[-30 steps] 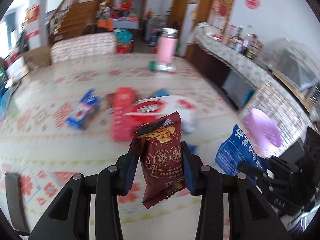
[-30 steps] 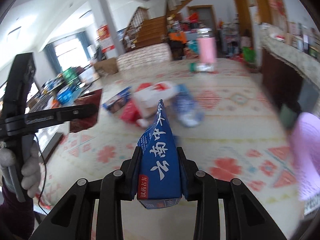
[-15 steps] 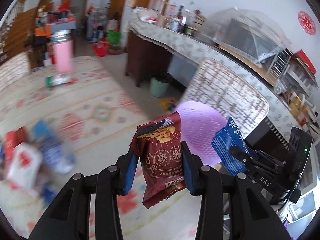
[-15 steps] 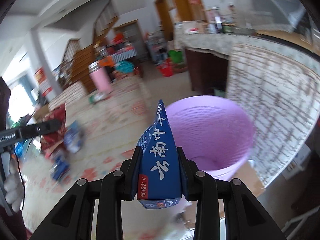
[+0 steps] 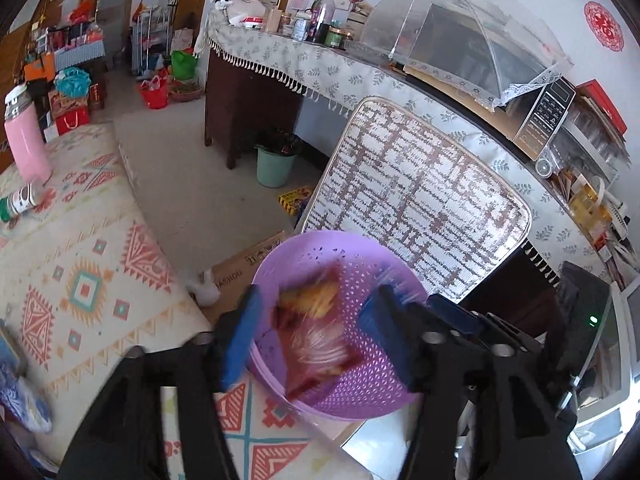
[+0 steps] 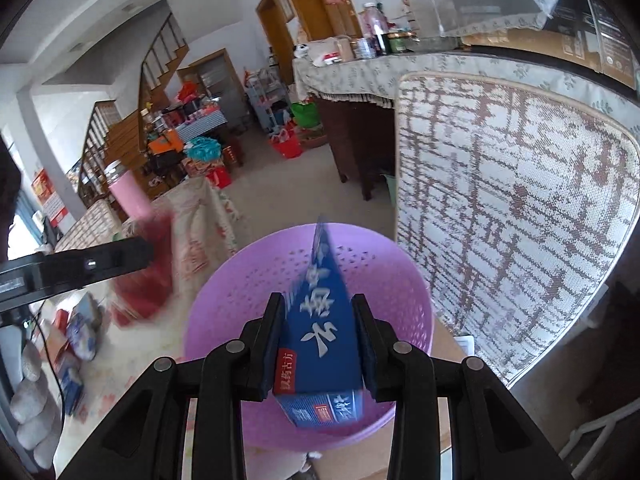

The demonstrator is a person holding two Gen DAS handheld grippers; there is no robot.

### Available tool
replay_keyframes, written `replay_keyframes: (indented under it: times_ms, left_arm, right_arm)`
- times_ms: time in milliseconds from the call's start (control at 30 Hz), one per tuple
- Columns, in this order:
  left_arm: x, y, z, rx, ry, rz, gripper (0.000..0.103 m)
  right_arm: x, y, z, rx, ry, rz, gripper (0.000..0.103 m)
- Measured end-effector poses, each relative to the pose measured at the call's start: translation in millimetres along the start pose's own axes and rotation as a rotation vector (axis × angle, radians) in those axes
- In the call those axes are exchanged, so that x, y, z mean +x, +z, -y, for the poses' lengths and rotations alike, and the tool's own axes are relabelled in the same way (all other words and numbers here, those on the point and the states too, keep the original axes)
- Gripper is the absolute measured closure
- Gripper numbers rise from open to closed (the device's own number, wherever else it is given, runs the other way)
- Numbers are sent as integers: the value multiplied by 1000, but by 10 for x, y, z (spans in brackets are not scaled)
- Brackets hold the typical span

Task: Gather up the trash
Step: 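Carry both items to the pink basket and open both tools to drop them, then return both tools to the table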

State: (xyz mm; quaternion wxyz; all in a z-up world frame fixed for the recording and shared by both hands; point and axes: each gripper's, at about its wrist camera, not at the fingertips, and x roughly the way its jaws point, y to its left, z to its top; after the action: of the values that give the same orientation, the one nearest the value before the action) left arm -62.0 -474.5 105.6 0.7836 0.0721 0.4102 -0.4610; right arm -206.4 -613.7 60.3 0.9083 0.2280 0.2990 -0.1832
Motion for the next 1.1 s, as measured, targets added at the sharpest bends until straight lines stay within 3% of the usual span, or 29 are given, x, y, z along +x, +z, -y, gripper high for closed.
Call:
replay_keyframes:
  times_ms: [67,100,400,633,867,1100]
  left_arm:
    - [-75,-18,-2,8,11,18,32]
    - [-117,-43,-1,15,23,21,32]
    - [-581,-445,-55,29,130,56,32]
    - [-1198,-896,-493,-19,187,87,32]
    - [-2052,-1383,-1572,-153,437,146,27]
    - [-2664,-1820,-2798,-311,718,127,26]
  right_arm:
    - [20,4,39,26,5,0,42]
    - [19,1,64,40,10,4,41]
    - [-155,-99,-90,23,31,34,38]
    - [-319,-223,-605,-56,96,40,32]
    - [-286,-448,-1336,-153,180,-9,29]
    - [-128,-651,-2126,-227,316,-93,19]
